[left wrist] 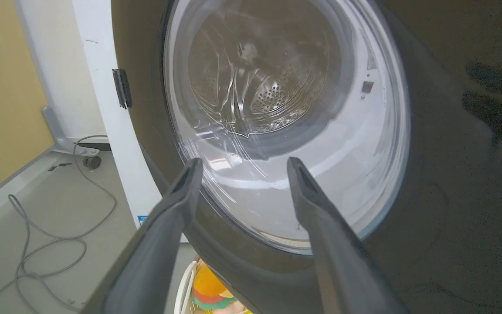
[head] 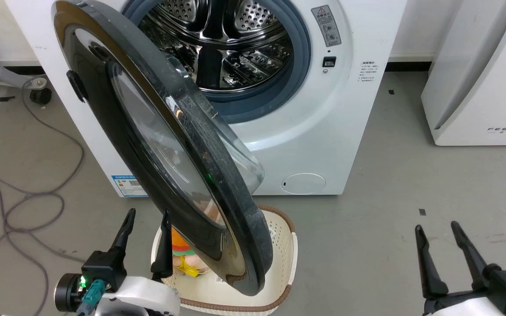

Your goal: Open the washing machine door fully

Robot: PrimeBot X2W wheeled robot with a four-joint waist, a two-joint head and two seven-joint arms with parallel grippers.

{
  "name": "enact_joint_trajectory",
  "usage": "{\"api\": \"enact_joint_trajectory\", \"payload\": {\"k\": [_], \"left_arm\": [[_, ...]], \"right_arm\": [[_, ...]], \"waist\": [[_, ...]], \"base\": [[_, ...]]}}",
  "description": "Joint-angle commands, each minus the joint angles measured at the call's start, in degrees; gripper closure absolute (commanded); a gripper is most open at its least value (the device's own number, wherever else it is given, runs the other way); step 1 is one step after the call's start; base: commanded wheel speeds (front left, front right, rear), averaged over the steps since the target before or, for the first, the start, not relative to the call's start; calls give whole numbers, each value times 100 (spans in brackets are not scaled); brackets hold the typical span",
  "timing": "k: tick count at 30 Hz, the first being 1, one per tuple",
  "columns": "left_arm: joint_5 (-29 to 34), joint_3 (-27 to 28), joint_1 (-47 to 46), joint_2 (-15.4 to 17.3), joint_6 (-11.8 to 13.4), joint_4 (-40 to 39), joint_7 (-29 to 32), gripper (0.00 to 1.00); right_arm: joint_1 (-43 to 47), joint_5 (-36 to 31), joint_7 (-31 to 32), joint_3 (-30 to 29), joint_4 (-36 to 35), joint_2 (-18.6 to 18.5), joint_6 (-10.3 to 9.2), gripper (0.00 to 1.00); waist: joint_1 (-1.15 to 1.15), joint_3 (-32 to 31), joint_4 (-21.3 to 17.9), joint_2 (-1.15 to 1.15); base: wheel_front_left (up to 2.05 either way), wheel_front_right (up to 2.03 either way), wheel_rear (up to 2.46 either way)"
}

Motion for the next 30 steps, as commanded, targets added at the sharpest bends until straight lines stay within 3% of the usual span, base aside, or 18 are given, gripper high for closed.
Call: {"api": "enact_joint_trajectory", "payload": {"k": [1, 2, 3, 4, 12, 19, 30], "left_arm": [[37, 4, 36, 8, -25, 17, -29, 0], [48, 0, 45, 8, -39, 62, -29, 9], [63, -4, 46, 8, -40, 84, -29, 66], [81, -8, 45, 9, -40, 101, -29, 100], [118, -23, -27, 9, -51, 93, -29, 100], [128, -27, -165, 46, -25, -395, -29, 100], [352, 0, -412, 152, 259, -2349, 147, 100]], "right_arm": [[69, 28, 22, 24, 39, 25, 5, 0], [59, 31, 10, 55, 98, 26, 5, 0], [52, 36, 9, 70, 123, 26, 5, 0], [41, 38, 6, 84, 142, 26, 5, 0], [-15, 59, 8, 142, 212, 26, 5, 0], [-10, 83, 20, 127, 238, 27, 5, 0], [22, 148, 12, 124, 291, 27, 5, 0]], "waist": [[0, -4, -8, 0], [0, -19, -14, 0], [0, -23, -17, 0], [0, -27, -20, 0], [0, -34, -15, 0], [0, -66, -5, 0], [0, -133, -47, 0]], "base": [[0, 0, 0], [0, 0, 0], [0, 0, 0], [0, 0, 0], [0, 0, 0], [0, 0, 0], [0, 0, 0]]}}
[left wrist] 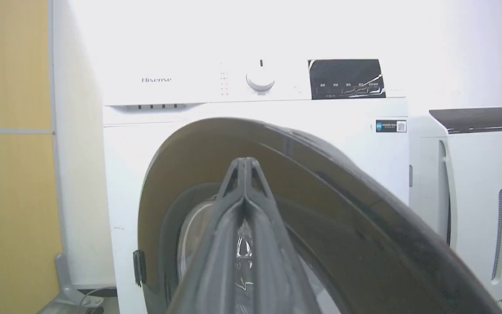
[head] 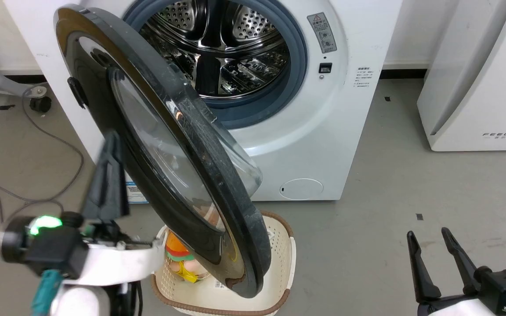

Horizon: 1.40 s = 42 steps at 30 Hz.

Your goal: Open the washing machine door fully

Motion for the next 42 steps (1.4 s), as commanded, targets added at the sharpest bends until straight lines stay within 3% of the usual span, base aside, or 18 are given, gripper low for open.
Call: {"api": "enact_joint_trajectory", "payload": {"k": [1, 8, 17, 26, 31, 37, 42], "left_arm": [[48, 8, -112, 22, 62, -270, 33, 100], [35, -268, -517, -14, 77, -1623, 86, 100], [-446, -1680, -735, -89, -251, -2161, 636, 100], [-846, -3094, -428, -77, -487, -1729, 1292, 100], [-1156, -3726, -21, 118, -560, -1200, 1770, 100], [-1402, -3904, 344, 279, -561, -540, 2082, 100], [-1466, -3762, 306, 325, -520, 120, 1979, 100]], "right_arm": [[31, 32, -19, -7, 17, 26, 5, 0], [22, 38, -66, -7, 61, 26, 5, 0], [17, 77, -100, 4, 135, 26, 5, 0], [26, 94, -107, -21, 140, 26, 5, 0], [0, 81, -113, -15, 145, 26, 5, 0], [-14, 65, -113, -2, 137, 26, 5, 0], [-18, 79, -105, -6, 140, 26, 5, 0]], "waist": [[0, -1, -6, 0], [0, -1, 5, 0], [0, -35, 1, 0], [0, 30, 82, 0], [0, 50, 113, 0], [0, 56, 123, 0], [0, 86, 144, 0]], "base": [[0, 0, 0], [0, 0, 0], [0, 0, 0], [0, 0, 0], [0, 0, 0], [0, 0, 0], [0, 0, 0]]}}
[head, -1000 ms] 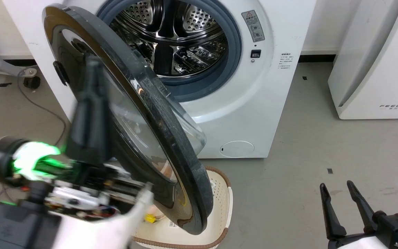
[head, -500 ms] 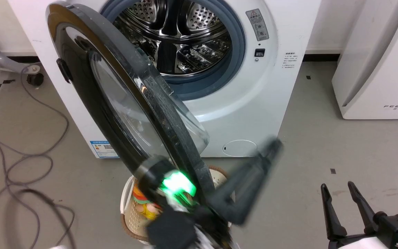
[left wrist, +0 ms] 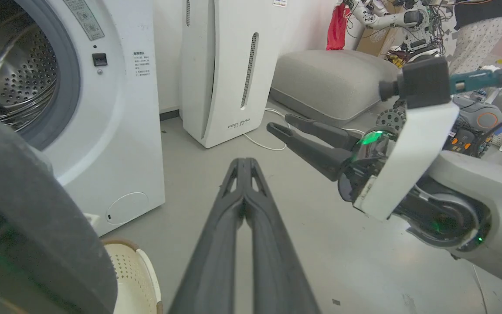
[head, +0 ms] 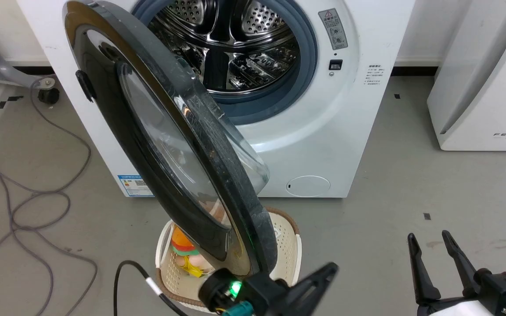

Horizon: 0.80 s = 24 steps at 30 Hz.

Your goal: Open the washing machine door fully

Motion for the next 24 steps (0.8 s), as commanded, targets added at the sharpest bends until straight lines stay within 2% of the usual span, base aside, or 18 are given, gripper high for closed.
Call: {"api": "enact_joint_trajectory", "payload": {"k": [1, 7, 15, 18, 19, 24], "left_arm": [[-34, 58, -73, -14, 25, 96, -79, 100], [-1, 482, -498, -187, 362, 828, -577, 100], [-37, 717, -618, -237, 642, 1150, -791, 100], [-20, 788, -523, -177, 764, 1099, -808, 100], [-5, 834, -327, -80, 882, 904, -799, 100], [-66, 958, 214, 107, 1152, 345, -668, 100]], "right_arm": [[-17, 2, -17, -9, -3, 24, 5, 0], [-36, 19, -9, -1, 17, 24, 5, 0], [-33, 46, 0, 29, 56, 24, 5, 0], [-30, 42, 0, 43, 71, 24, 5, 0], [-22, 40, 4, 51, 86, 24, 5, 0], [-12, 52, 5, 38, 120, 24, 5, 0]], "waist": [[0, 8, 2, 0], [0, 36, -4, 0], [0, 46, -21, 0], [0, 45, -24, 0], [0, 33, -20, 0], [0, 8, 27, 0]], "base": [[0, 0, 0], [0, 0, 0], [0, 0, 0], [0, 0, 0], [0, 0, 0], [0, 0, 0]]}}
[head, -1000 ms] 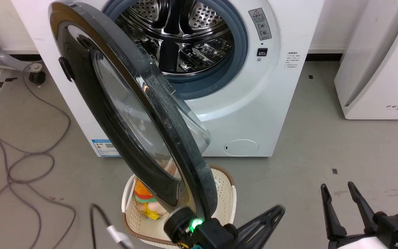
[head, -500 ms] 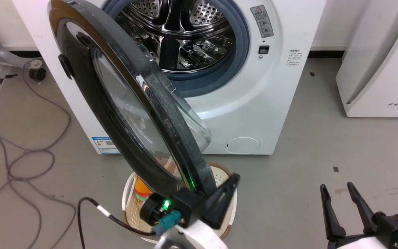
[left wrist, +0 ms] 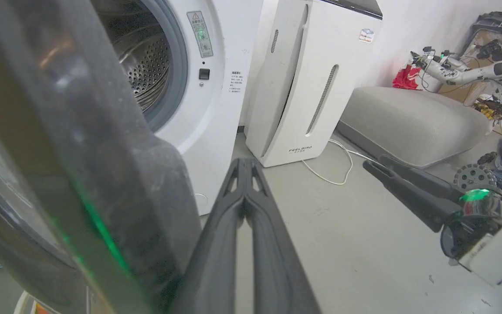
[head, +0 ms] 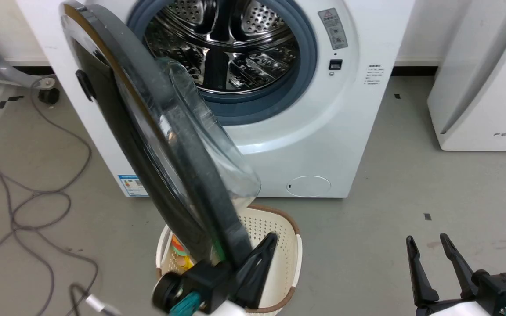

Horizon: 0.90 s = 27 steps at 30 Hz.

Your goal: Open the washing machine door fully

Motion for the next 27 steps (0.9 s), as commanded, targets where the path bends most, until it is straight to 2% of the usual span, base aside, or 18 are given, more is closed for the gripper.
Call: {"api": "enact_joint_trajectory", "payload": {"k": [1, 6, 16, 24, 27], "left_arm": [[-31, 175, 173, 156, 161, -86, 55, 100], [29, 321, 627, 320, 479, -632, 112, 100], [97, 486, 1222, 438, 927, -1348, 206, 100], [107, 1156, 1400, 567, 1338, -1394, -167, 100], [49, 1453, 1358, 648, 1395, -1227, -350, 100]], "right_arm": [[-3, 9, 0, -9, 25, 24, 5, 0], [20, -14, 23, -42, 43, 24, 5, 0], [22, -135, 112, -76, -120, 24, 5, 0], [21, -288, 226, -100, -392, 24, 5, 0], [-8, -323, 259, -100, -533, 24, 5, 0]], "waist": [[0, -21, 48, 0], [0, -66, 241, 0], [0, -69, 881, 0], [0, -2, 1398, 0], [0, 19, 1541, 0]], "base": [[0, 0, 0], [0, 0, 0], [0, 0, 0], [0, 0, 0], [0, 0, 0]]}}
